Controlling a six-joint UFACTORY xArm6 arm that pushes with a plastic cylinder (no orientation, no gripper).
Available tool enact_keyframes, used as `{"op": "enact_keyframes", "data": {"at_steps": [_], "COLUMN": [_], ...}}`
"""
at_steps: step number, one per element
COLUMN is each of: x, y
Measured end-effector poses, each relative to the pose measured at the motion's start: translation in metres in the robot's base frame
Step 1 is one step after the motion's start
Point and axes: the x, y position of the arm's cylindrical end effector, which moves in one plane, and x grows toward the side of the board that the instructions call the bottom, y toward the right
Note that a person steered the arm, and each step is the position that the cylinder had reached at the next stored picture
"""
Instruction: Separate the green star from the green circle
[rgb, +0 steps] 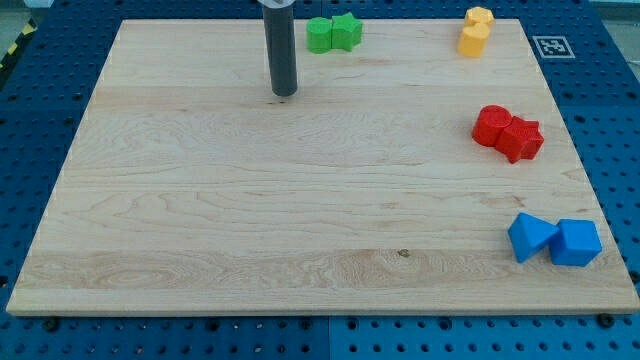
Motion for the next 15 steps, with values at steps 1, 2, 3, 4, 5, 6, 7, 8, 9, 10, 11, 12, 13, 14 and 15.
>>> {"op": "enact_keyframes", "data": {"at_steps": [1,2,3,4,5,6,7,8,9,10,11,12,13,14,15], "x": [0.000,0.000,0.000,0.000,0.000,0.001,0.008,0.016,0.030,0.049,0.063,0.067,0.067,0.047,0.021], "y": [0.000,0.000,0.000,0.002,0.004,0.008,0.013,0.018,0.026,0.032,0.038,0.046,0.046,0.087,0.138]}}
